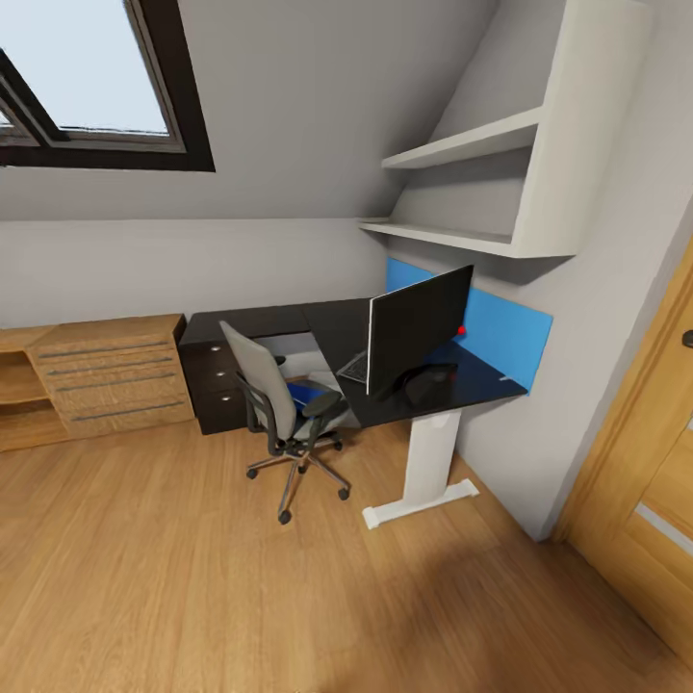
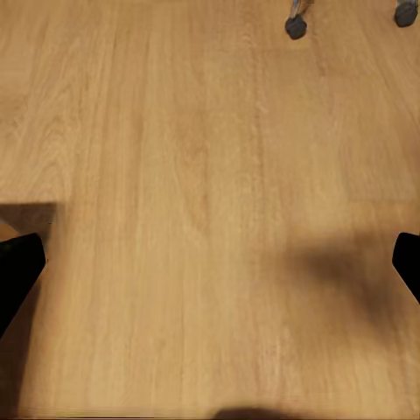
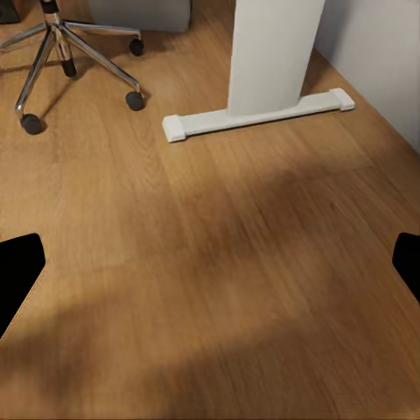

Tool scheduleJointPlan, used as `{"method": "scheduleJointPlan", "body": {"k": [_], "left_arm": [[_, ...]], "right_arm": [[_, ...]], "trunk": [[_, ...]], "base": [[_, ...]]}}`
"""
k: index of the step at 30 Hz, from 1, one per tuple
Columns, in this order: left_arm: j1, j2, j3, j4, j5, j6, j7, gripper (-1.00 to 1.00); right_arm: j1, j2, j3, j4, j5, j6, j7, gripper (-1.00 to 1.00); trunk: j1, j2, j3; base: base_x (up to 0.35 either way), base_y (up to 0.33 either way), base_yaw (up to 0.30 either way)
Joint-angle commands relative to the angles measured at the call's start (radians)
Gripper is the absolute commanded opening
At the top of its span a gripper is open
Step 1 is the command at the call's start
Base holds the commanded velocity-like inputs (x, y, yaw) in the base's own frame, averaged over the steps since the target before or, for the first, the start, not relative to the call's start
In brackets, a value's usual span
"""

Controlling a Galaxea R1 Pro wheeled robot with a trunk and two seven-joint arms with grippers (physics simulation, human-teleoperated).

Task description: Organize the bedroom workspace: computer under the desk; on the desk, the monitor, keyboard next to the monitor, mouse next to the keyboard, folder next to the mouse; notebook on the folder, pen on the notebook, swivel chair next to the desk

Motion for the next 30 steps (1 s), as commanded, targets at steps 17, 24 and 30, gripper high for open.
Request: {"method": "scheduleJointPlan", "body": {"k": [17,24,30], "left_arm": [[-0.001,-0.001,-0.005,-0.022,0.002,0.129,0.034,1.0],[-0.001,0.006,-0.004,-0.108,0.007,0.452,0.038,1.0],[-0.001,0.009,-0.001,-0.126,0.087,0.485,0.038,1.0]], "right_arm": [[0.0,-0.003,-0.003,0.0,0.01,0.002,-0.009,1.0],[0.0,-0.003,-0.005,0.0,0.01,0.005,-0.009,1.0],[0.0,-0.049,-0.006,-0.002,0.008,0.012,-0.008,1.0]], "trunk": [[0.046,-0.085,-0.039],[0.073,-0.134,-0.061],[0.096,-0.176,-0.082]], "base": [[0.0,0.0,0.287],[0.0,0.0,0.287],[0.0,0.0,0.283]]}}
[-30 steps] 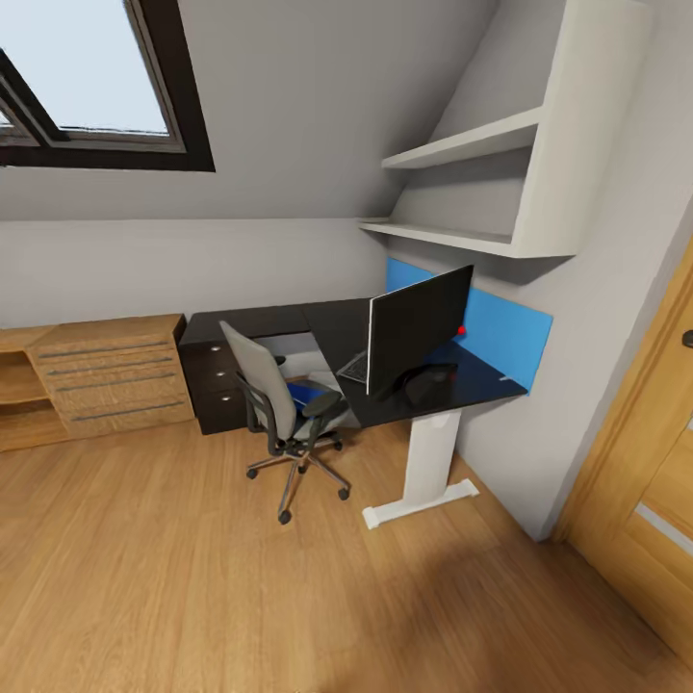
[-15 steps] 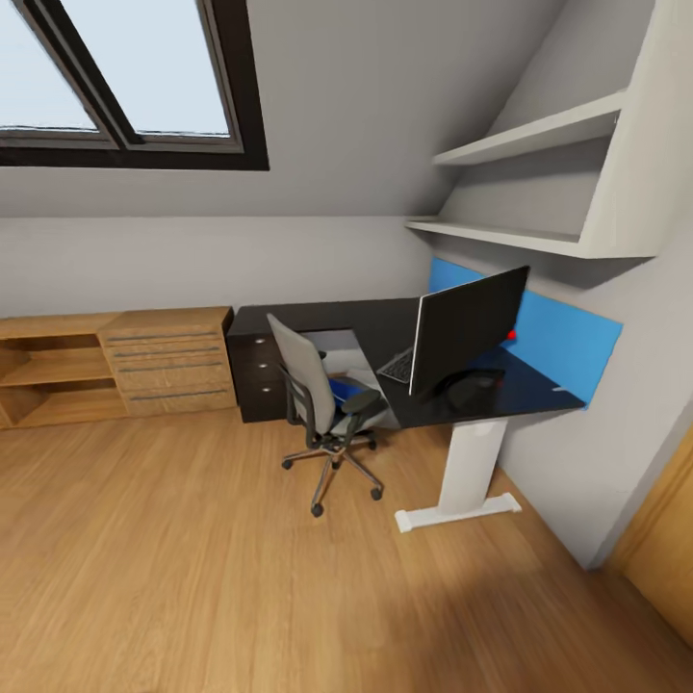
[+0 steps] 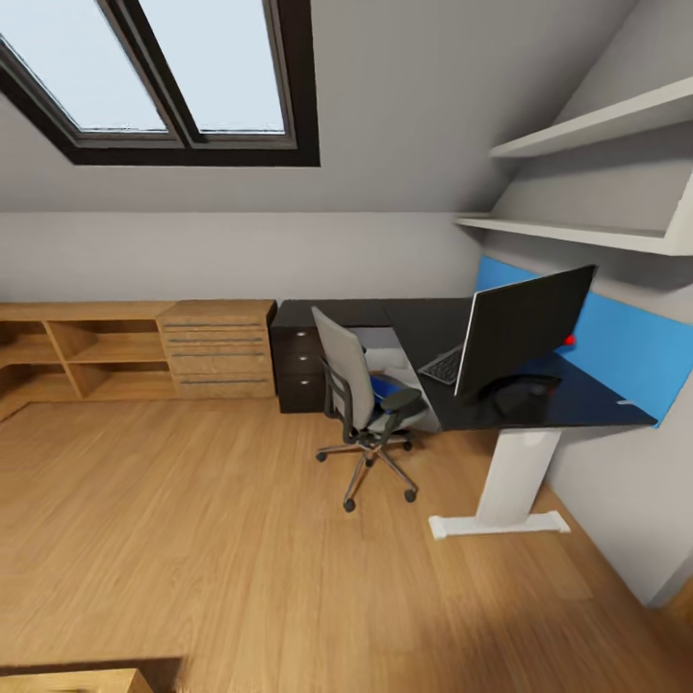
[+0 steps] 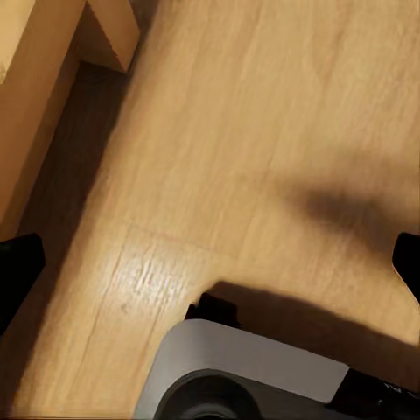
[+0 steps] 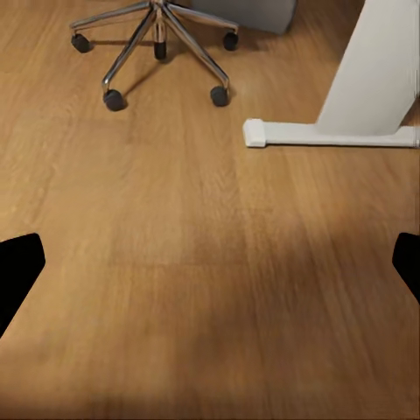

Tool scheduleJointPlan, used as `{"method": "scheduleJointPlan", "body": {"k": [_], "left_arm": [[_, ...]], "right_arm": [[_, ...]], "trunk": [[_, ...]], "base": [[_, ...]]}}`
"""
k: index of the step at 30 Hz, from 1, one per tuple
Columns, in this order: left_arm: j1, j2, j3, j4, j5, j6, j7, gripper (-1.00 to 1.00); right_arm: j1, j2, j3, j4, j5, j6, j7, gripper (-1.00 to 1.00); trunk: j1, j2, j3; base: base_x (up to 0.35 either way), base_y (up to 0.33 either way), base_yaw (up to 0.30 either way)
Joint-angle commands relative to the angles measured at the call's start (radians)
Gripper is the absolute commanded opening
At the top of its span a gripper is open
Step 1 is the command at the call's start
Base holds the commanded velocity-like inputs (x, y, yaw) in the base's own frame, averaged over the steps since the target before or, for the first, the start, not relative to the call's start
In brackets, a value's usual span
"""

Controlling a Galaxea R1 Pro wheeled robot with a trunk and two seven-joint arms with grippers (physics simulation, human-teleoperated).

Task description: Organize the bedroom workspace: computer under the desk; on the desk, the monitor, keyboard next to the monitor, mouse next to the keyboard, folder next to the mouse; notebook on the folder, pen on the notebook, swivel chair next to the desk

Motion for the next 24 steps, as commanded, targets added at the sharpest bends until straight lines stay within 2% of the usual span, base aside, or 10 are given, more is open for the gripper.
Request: {"method": "scheduleJointPlan", "body": {"k": [1,4,10,17,24], "left_arm": [[-0.001,-0.002,-0.001,0.0,0.017,-0.018,0.001,1.0],[-0.001,-0.007,-0.001,0.004,0.031,-0.051,0.002,1.0],[-0.001,-0.01,-0.003,0.014,0.037,-0.069,-0.002,1.0],[-0.001,-0.011,-0.008,0.008,0.032,-0.124,-0.004,1.0],[-0.001,-0.011,-0.009,0.006,0.033,-0.138,-0.003,1.0]], "right_arm": [[0.0,-0.011,0.0,-0.001,0.013,0.004,-0.008,1.0],[0.0,-0.023,0.0,-0.003,0.012,0.014,-0.008,1.0],[0.0,-0.03,-0.001,-0.003,0.01,0.02,-0.009,1.0],[0.0,-0.026,0.005,0.002,0.014,0.019,-0.008,1.0],[0.0,-0.025,0.006,0.003,0.014,0.025,-0.004,1.0]], "trunk": [[0.004,-0.008,-0.005],[0.015,-0.029,-0.016],[0.038,-0.071,-0.037],[0.065,-0.12,-0.06],[0.092,-0.169,-0.082]], "base": [[0.0,0.0,0.281],[0.0,0.0,0.279],[0.0,0.0,0.2],[0.0,0.0,0.03],[0.0,0.0,0.001]]}}
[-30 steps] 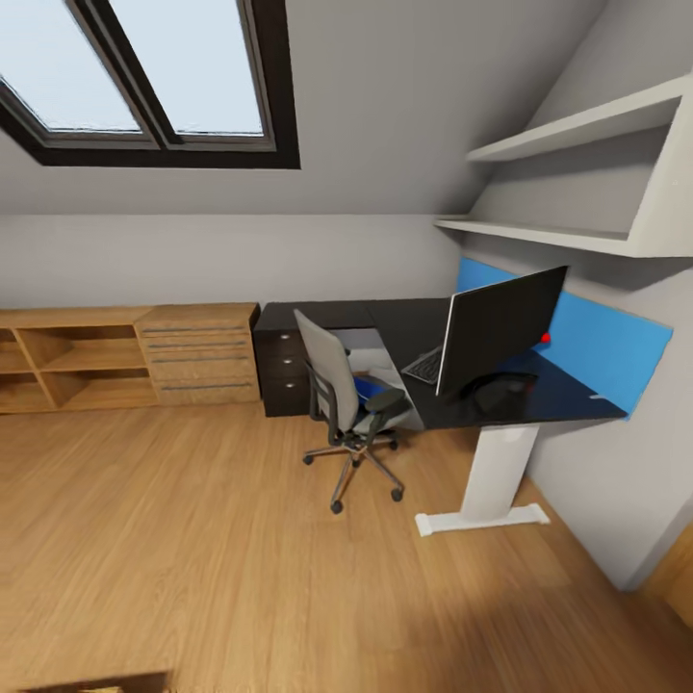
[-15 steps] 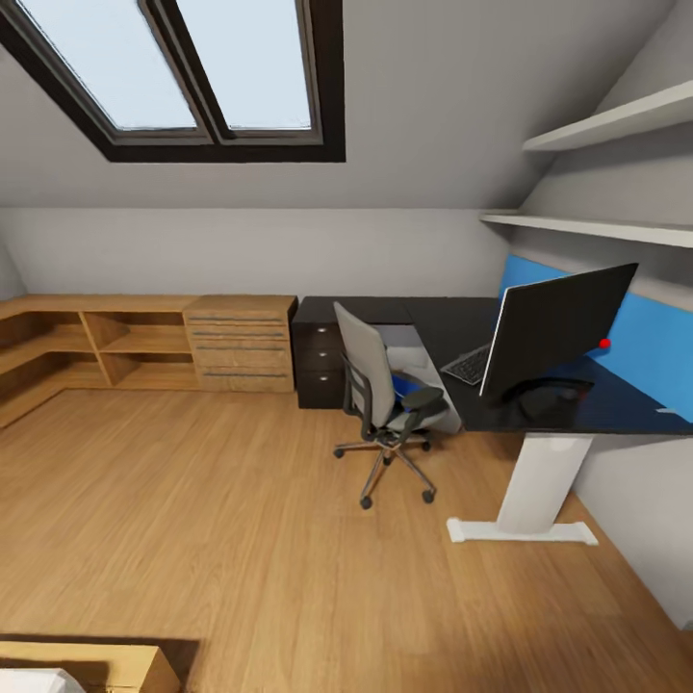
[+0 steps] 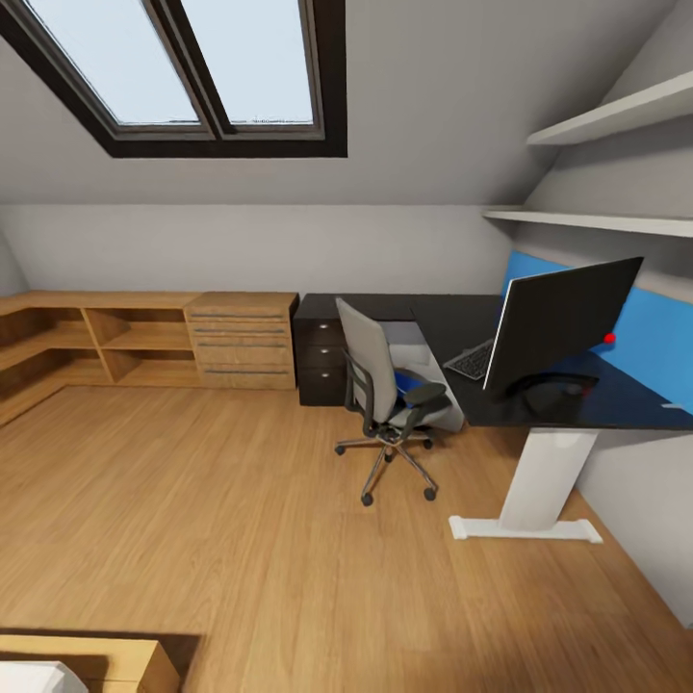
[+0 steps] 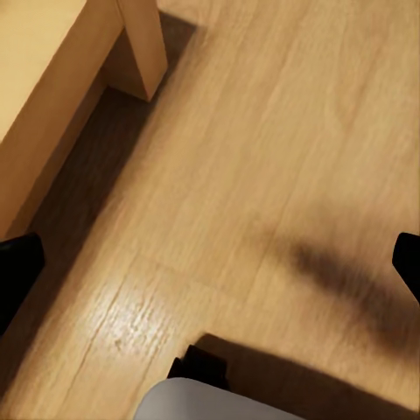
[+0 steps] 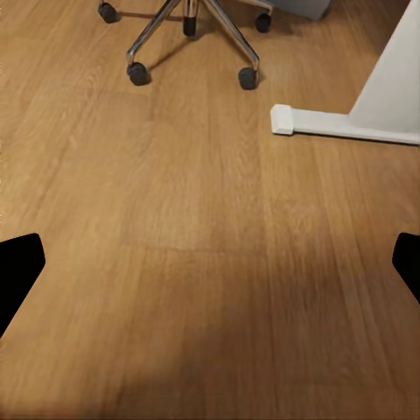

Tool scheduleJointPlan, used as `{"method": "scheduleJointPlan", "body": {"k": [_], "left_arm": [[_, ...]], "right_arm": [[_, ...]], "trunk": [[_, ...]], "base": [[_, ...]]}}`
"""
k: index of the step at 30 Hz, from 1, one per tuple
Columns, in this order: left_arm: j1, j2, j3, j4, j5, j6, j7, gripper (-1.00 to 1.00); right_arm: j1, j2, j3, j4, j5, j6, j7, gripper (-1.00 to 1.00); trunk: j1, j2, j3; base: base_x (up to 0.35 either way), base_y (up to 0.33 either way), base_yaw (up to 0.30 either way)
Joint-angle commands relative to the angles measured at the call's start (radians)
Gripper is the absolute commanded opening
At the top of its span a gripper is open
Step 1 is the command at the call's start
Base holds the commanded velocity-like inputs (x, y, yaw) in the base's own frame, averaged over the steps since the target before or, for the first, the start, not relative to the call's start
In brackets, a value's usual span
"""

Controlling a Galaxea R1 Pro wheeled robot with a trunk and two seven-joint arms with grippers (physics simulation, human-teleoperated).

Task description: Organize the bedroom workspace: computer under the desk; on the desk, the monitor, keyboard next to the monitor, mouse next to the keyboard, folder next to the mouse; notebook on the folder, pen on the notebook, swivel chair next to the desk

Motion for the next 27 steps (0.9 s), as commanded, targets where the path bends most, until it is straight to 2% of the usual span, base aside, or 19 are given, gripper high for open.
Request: {"method": "scheduleJointPlan", "body": {"k": [1,6,7,8,9,10,11,12,14,15,17,18,20,23,25,27], "left_arm": [[-0.001,0.0,-0.002,0.0,0.002,-0.002,0.001,1.0],[-0.001,-0.003,-0.004,-0.005,0.002,0.004,0.002,1.0],[-0.001,-0.028,-0.007,-0.173,0.001,0.192,0.043,1.0],[-0.001,-0.03,-0.007,-0.206,0.001,0.235,0.055,1.0],[-0.018,-0.053,-0.007,-0.369,0.001,0.399,0.092,1.0],[-0.03,-0.066,-0.008,-0.418,-0.001,0.447,0.104,1.0],[-0.136,-0.145,-0.008,-0.576,-0.034,0.656,0.235,1.0],[-0.205,-0.175,-0.013,-0.601,-0.05,0.755,0.309,1.0],[-0.285,-0.184,-0.034,-0.618,-0.06,0.862,0.364,1.0],[-0.3,-0.184,-0.039,-0.621,-0.061,0.878,0.371,1.0],[-0.338,-0.184,-0.059,-0.65,-0.065,0.916,0.388,1.0],[-0.344,-0.184,-0.064,-0.66,-0.065,0.921,0.39,1.0],[-0.352,-0.184,-0.076,-0.683,-0.066,0.927,0.392,1.0],[-0.363,-0.184,-0.115,-0.719,-0.068,0.926,0.395,1.0],[-0.364,-0.184,-0.12,-0.725,-0.069,0.917,0.394,1.0],[-0.365,-0.173,-0.126,-0.746,-0.068,0.884,0.391,1.0]], "right_arm": [[-0.001,0.0,-0.002,0.0,0.011,-0.001,-0.008,1.0],[-0.001,0.0,-0.001,0.0,0.011,0.001,-0.007,1.0],[-0.005,0.001,-0.004,-0.011,0.006,0.022,-0.01,1.0],[-0.009,0.004,-0.005,-0.014,0.005,0.039,-0.011,1.0],[-0.084,0.033,-0.007,-0.068,0.004,0.2,-0.022,1.0],[-0.115,0.042,-0.007,-0.087,0.003,0.257,-0.027,1.0],[-0.299,0.072,-0.008,-0.141,0.001,0.496,-0.074,1.0],[-0.39,0.08,-0.009,-0.149,0.0,0.585,-0.094,1.0],[-0.492,0.086,-0.01,-0.153,-0.019,0.672,-0.107,1.0],[-0.514,0.086,-0.009,-0.153,-0.028,0.686,-0.109,1.0],[-0.586,0.086,-0.009,-0.151,-0.073,0.719,-0.113,1.0],[-0.601,0.086,-0.009,-0.149,-0.084,0.724,-0.113,1.0],[-0.624,0.087,-0.009,-0.144,-0.106,0.731,-0.114,1.0],[-0.66,0.091,-0.004,-0.134,-0.145,0.732,-0.112,1.0],[-0.663,0.092,-0.002,-0.132,-0.147,0.731,-0.111,1.0],[-0.667,0.09,-0.001,-0.134,-0.152,0.732,-0.102,1.0]], "trunk": [[0.004,-0.008,-0.004],[0.023,-0.043,-0.021],[0.027,-0.05,-0.024],[0.031,-0.057,-0.027],[0.035,-0.064,-0.031],[0.038,-0.071,-0.034],[0.042,-0.078,-0.037],[0.046,-0.085,-0.04],[0.054,-0.099,-0.046],[0.058,-0.106,-0.049],[0.065,-0.12,-0.056],[0.069,-0.127,-0.059],[0.077,-0.141,-0.065],[0.088,-0.162,-0.074],[0.096,-0.176,-0.081],[0.104,-0.19,-0.087]], "base": [[0.0,0.0,0.0],[0.0,0.0,-0.026],[0.0,0.0,-0.002],[0.0,0.0,-0.002],[0.0,0.0,0.0],[0.0,0.0,0.0],[0.0,0.0,0.0],[0.0,0.0,0.0],[0.0,0.0,0.0],[0.0,0.0,0.0],[0.0,0.0,0.0],[0.0,0.0,0.0],[0.0,0.0,0.0],[0.0,0.0,0.0],[0.0,0.0,0.0],[0.0,0.0,0.0]]}}
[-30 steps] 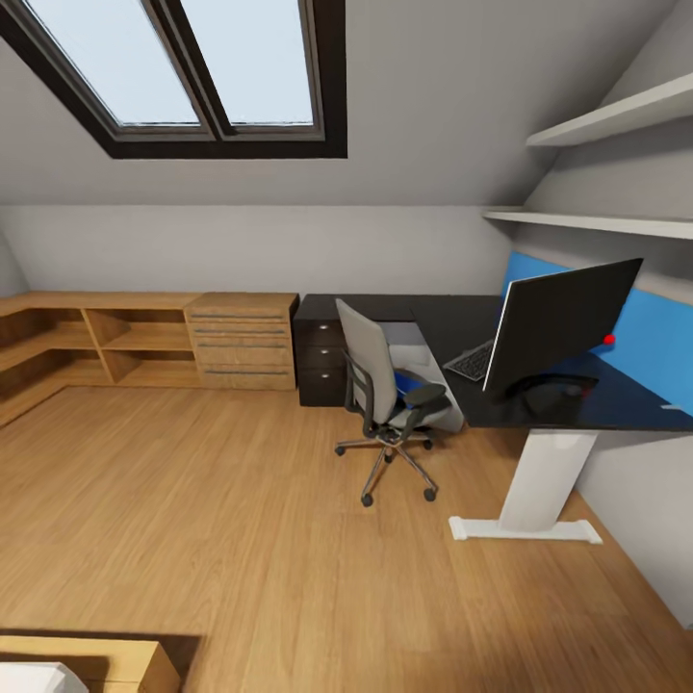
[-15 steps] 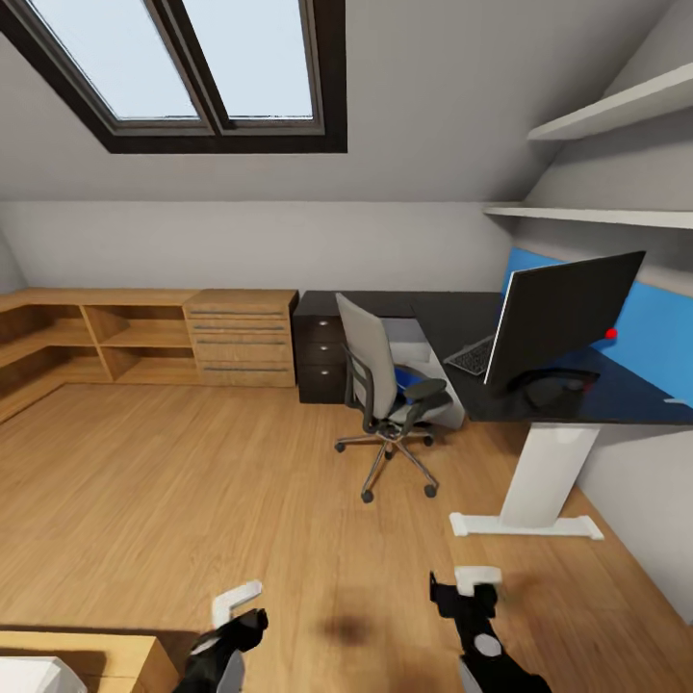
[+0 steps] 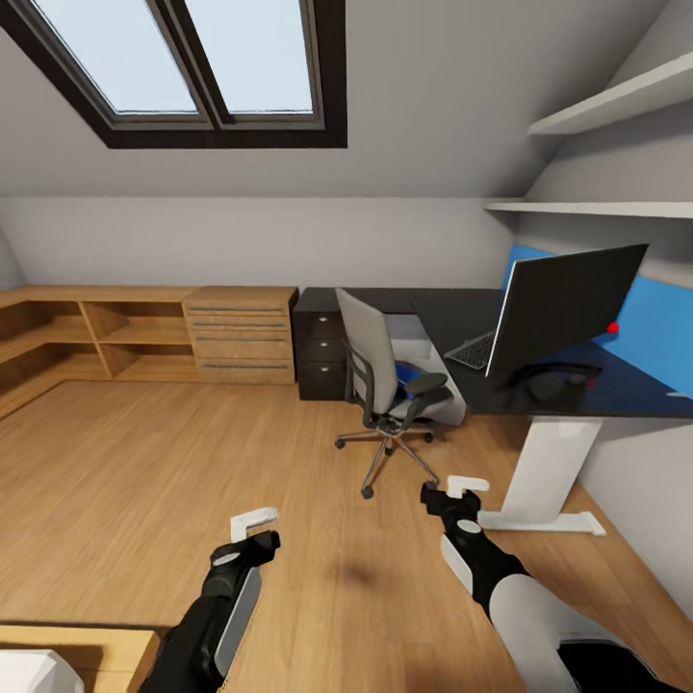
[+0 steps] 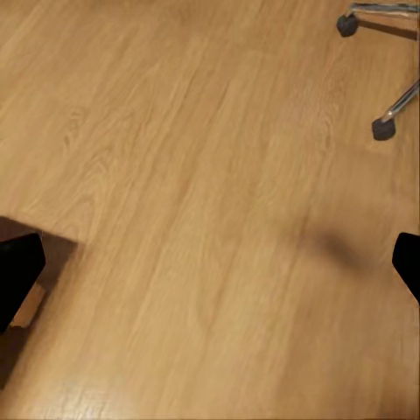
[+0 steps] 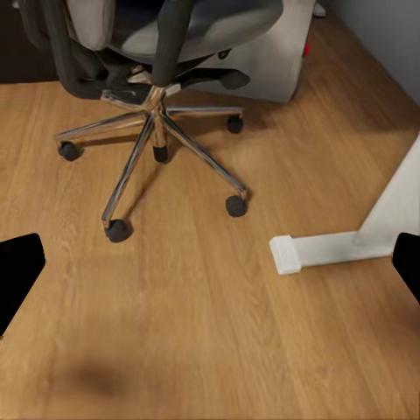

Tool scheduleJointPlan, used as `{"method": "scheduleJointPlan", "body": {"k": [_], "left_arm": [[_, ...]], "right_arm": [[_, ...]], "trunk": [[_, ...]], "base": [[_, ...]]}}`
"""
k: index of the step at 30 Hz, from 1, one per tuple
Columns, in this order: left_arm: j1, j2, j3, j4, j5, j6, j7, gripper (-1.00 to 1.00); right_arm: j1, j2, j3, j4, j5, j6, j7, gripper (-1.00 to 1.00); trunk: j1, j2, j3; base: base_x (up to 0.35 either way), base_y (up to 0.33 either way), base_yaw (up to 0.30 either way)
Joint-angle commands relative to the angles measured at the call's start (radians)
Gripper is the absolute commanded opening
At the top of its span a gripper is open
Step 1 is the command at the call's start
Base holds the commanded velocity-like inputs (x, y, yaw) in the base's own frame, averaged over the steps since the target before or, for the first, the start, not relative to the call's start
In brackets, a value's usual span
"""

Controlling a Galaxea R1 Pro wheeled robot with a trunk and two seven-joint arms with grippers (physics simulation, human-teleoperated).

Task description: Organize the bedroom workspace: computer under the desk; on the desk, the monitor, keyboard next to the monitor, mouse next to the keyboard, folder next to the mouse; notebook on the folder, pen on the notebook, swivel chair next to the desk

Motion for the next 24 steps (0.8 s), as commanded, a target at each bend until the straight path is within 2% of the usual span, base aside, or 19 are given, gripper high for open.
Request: {"method": "scheduleJointPlan", "body": {"k": [1,4,6,7,9,11,12,15,17,19,20,21,24], "left_arm": [[-0.001,0.003,-0.003,-0.012,0.011,-0.002,0.009,1.0],[0.006,0.008,-0.01,-0.087,0.013,-0.008,0.004,1.0],[0.045,0.01,-0.033,-0.158,0.014,-0.007,0.0,1.0],[0.081,0.012,-0.059,-0.208,0.014,-0.007,-0.003,1.0],[0.118,0.015,-0.084,-0.265,0.015,-0.007,-0.005,1.0],[0.188,0.022,-0.116,-0.397,0.015,-0.005,-0.008,1.0],[0.253,0.024,-0.142,-0.483,0.016,0.003,-0.008,1.0],[0.307,0.027,-0.172,-0.539,0.016,0.019,-0.009,1.0],[0.333,0.029,-0.185,-0.565,0.016,0.036,-0.009,1.0],[0.341,0.03,-0.185,-0.572,0.016,0.058,-0.008,1.0],[0.342,0.03,-0.185,-0.573,0.016,0.063,-0.008,1.0],[0.343,0.03,-0.185,-0.575,0.016,0.075,-0.008,1.0],[0.345,0.03,-0.185,-0.576,0.016,0.081,-0.008,1.0]], "right_arm": [[-0.001,0.0,-0.002,-0.001,-0.002,-0.004,0.001,1.0],[-0.002,-0.001,-0.003,-0.006,-0.003,-0.003,0.007,1.0],[-0.002,0.001,-0.002,-0.007,-0.004,-0.002,0.01,1.0],[-0.002,0.004,-0.002,-0.008,-0.004,-0.003,0.01,1.0],[-0.002,0.009,-0.003,-0.008,-0.005,-0.001,0.011,1.0],[-0.001,0.014,-0.006,-0.013,-0.007,0.001,0.01,1.0],[0.0,0.016,-0.007,-0.042,-0.007,0.006,0.009,1.0],[0.006,0.018,-0.008,-0.11,-0.006,0.044,0.008,1.0],[0.056,0.019,-0.008,-0.247,-0.005,0.163,0.008,1.0],[0.132,0.019,-0.007,-0.411,-0.006,0.264,0.008,1.0],[0.154,0.019,-0.007,-0.457,-0.006,0.284,0.008,1.0],[0.23,0.02,-0.006,-0.6,-0.007,0.332,0.007,1.0],[0.302,0.021,-0.004,-0.715,-0.007,0.367,0.007,1.0]], "trunk": [[0.004,-0.008,-0.004],[0.015,-0.029,-0.014],[0.023,-0.043,-0.02],[0.027,-0.05,-0.023],[0.035,-0.064,-0.029],[0.042,-0.078,-0.036],[0.046,-0.085,-0.039],[0.058,-0.106,-0.048],[0.065,-0.12,-0.054],[0.073,-0.134,-0.061],[0.077,-0.141,-0.064],[0.081,-0.148,-0.067],[0.092,-0.169,-0.076]], "base": [[0.0,0.0,0.0],[0.0,0.0,0.0],[0.0,0.0,0.0],[0.0,0.0,0.0],[0.0,0.0,0.0],[0.0,0.0,0.0],[0.0,0.0,0.0],[0.0,0.0,0.0],[0.0,0.0,0.0],[0.0,0.0,0.0],[0.0,0.0,0.0],[0.0,0.0,0.0],[0.0,0.0,0.0]]}}
